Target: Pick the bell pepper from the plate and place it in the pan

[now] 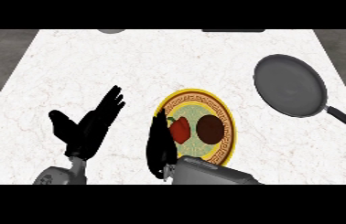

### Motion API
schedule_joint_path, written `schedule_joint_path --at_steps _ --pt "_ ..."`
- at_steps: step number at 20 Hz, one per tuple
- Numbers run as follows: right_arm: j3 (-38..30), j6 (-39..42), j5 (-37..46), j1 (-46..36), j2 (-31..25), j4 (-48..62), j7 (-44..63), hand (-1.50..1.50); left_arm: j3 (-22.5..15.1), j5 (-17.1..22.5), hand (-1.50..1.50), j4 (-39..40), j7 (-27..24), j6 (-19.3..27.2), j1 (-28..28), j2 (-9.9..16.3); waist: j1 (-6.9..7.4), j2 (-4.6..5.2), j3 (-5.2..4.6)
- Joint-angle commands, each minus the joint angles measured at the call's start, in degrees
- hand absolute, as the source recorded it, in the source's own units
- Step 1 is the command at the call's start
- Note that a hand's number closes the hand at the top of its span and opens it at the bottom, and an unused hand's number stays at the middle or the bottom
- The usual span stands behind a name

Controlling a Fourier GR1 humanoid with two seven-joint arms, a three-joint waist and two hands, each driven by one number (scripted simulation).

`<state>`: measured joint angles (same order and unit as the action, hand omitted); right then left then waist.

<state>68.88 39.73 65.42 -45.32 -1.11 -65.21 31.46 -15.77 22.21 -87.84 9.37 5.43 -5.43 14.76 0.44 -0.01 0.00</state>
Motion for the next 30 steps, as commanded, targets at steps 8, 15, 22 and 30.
schedule_joint_path --at_steps 8,15,22,30 --pt "-3.09 -8.33 9.25 -2.09 0.47 6.53 -12.1 1.5 0.91 -2.28 0.0 -1.7 -0.1 -1.81 3.05 -1.63 0.19 0.06 -0.01" --pt "-2.09 -18.43 16.37 -2.21 -0.54 14.19 -18.25 1.5 4.26 -2.39 0.0 -0.04 1.43 -3.07 -1.14 -1.41 -0.04 0.09 0.0" --pt "-20.78 -25.68 5.47 9.88 -1.32 5.62 -3.39 1.5 4.97 -2.32 0.0 -0.69 0.46 -1.03 2.04 -2.29 -5.09 -0.75 0.41" --pt "-32.39 -46.66 3.63 22.82 -3.41 -13.16 8.8 1.5 5.07 -2.58 0.0 0.36 -0.85 -1.46 3.8 -2.4 -5.18 -0.99 0.09"
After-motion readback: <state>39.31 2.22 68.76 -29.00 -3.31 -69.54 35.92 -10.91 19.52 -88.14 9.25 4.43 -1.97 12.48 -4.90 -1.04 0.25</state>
